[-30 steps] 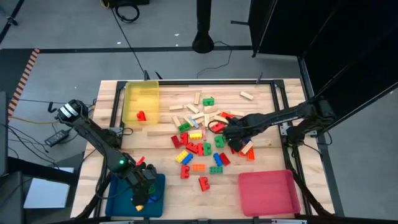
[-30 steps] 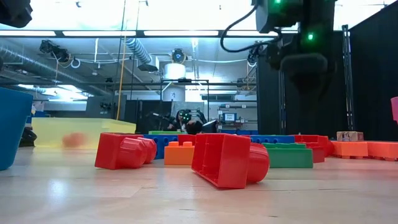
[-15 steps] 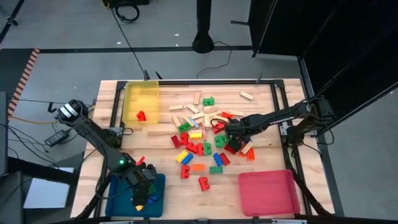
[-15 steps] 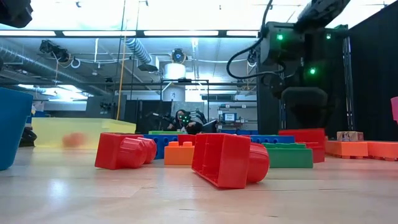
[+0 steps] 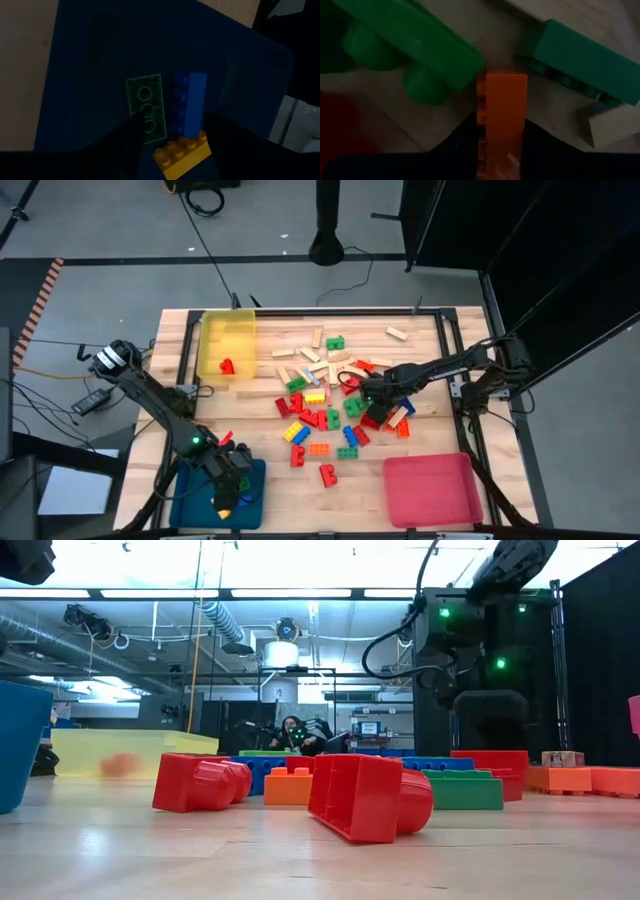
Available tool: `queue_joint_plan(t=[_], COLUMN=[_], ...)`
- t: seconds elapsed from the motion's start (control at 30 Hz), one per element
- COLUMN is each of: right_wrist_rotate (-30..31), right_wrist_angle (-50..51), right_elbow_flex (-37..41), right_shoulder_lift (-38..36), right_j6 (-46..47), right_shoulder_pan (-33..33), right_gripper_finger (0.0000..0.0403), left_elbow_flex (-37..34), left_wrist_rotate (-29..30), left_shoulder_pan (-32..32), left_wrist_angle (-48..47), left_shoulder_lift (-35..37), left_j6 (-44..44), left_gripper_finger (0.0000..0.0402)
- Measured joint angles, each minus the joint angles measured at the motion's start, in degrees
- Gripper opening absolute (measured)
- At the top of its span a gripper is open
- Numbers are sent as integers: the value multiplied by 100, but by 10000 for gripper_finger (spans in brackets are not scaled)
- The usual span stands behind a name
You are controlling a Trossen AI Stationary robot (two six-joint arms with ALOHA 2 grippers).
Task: Sort blocks by size
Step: Put the blue game piece into the blue bin, then put the orange game piece into the blue bin
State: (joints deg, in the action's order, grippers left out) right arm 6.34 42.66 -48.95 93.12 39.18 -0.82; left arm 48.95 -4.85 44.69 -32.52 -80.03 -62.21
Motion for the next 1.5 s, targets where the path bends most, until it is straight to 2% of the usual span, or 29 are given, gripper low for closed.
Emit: queue_joint_plan(t=[0.2, 0.37, 0.53, 0.67, 0.73, 0.83, 1.0, 1.1, 1.27, 1.5], right_wrist_rotate=[5, 304, 401, 357, 217, 84, 142, -41, -477, -1114], right_wrist_angle=[402, 1042, 613, -566, -1352, -2404, -3142, -3736, -4990, -5185], right_elbow_flex=[-504, -1359, -2250, -2739, -2844, -2850, -2844, -2842, -3166, -4708], right_shoulder_lift=[-232, -556, -858, -835, -787, -589, -63, 506, 1533, 2998], right_j6=[-43, -92, -403, -915, -1439, -1691, -1928, -2060, -2093, -2491], right_shoulder_pan=[65, 68, 68, 155, 313, 535, 772, 893, 1030, 1062], right_gripper_finger=[103, 103, 103, 103, 103, 103, 103, 103, 103, 103], left_elbow_flex=[0, 0, 0, 0, 0, 0, 0, 0, 0, 0], left_wrist_rotate=[25, 27, 301, 1205, 1804, 2764, 4429, 5159, 5445, 5454], left_shoulder_pan=[-4, -10, -170, -471, -625, -819, -1024, -1112, -1237, -1287], left_wrist_angle=[356, 899, 738, 562, 566, 618, 872, 1141, 1565, 2231], left_shoulder_lift=[78, 466, 1228, 1964, 2318, 2874, 3709, 4038, 4275, 4304], left_j6=[-273, -276, -95, 317, 593, 1008, 2020, 2710, 3478, 4025], left_gripper_finger=[209, 209, 209, 209, 209, 209, 209, 209, 209, 209])
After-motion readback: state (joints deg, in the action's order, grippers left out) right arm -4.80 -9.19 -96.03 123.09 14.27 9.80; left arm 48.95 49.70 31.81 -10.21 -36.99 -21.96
